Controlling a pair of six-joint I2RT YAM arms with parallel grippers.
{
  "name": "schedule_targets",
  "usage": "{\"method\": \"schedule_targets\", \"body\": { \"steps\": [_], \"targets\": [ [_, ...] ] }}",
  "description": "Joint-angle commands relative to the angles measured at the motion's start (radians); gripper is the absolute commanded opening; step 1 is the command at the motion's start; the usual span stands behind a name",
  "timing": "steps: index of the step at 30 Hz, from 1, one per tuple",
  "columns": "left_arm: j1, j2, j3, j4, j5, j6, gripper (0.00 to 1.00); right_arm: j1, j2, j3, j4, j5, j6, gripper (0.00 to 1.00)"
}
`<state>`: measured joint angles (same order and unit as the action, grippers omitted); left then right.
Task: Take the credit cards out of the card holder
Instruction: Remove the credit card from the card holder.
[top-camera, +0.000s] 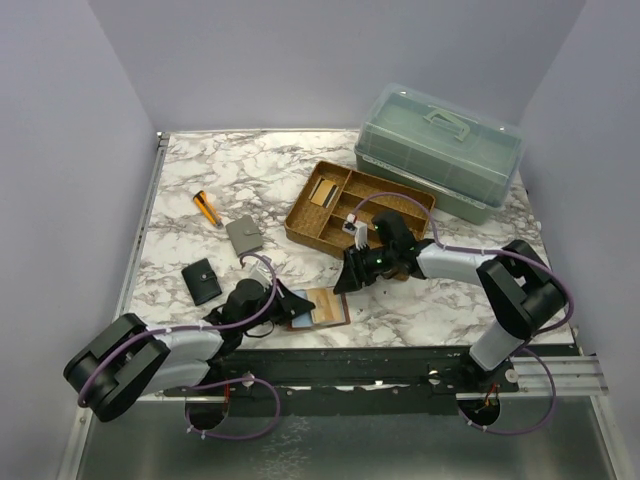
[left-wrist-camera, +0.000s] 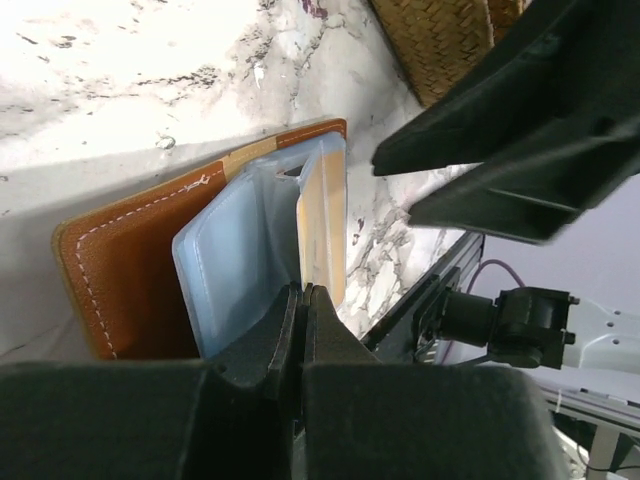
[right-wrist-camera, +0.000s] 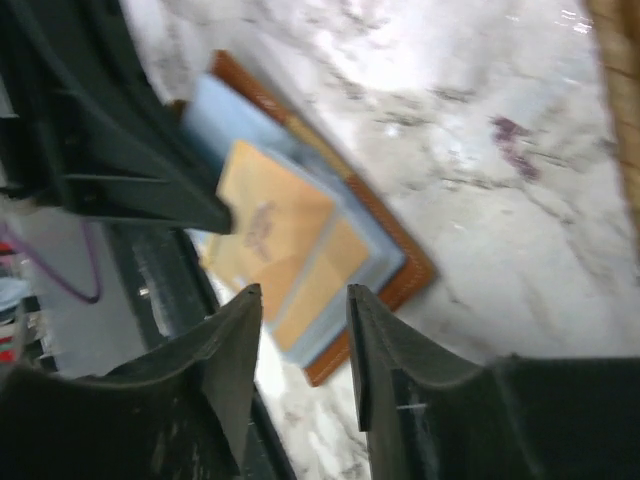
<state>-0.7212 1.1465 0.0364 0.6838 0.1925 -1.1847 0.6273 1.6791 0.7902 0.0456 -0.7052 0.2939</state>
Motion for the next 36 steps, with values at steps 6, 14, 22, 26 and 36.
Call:
{"method": "schedule_targets", "body": {
  "steps": [6,14,22,26,36],
  "targets": [
    [0.0,-0.138,-0.016,-0.021,0.013,0.129,0.0,-0.02,-0.03,-0.023,0.068,-0.391,-0.081,0.6],
    [-0.001,-0.284,-0.032,-0.017,0.058,0.158,0.0,-0.025,-0.032,-0.02,0.086,-0.475,-0.075,0.64],
    [-0.001,-0.269,-0.032,-0.029,0.053,0.156,0.0,-0.052,-0.033,-0.01,0.043,-0.372,-0.088,0.63],
    [0.0,-0.208,-0.022,-0.04,0.05,0.155,0.0,-0.077,-0.028,-0.013,0.028,-0.271,-0.077,0.61],
    [0.004,-0.27,0.088,-0.278,0.003,0.255,0.0,-0.079,-0.026,0.014,-0.024,-0.292,-0.147,0.59]
  ]
}}
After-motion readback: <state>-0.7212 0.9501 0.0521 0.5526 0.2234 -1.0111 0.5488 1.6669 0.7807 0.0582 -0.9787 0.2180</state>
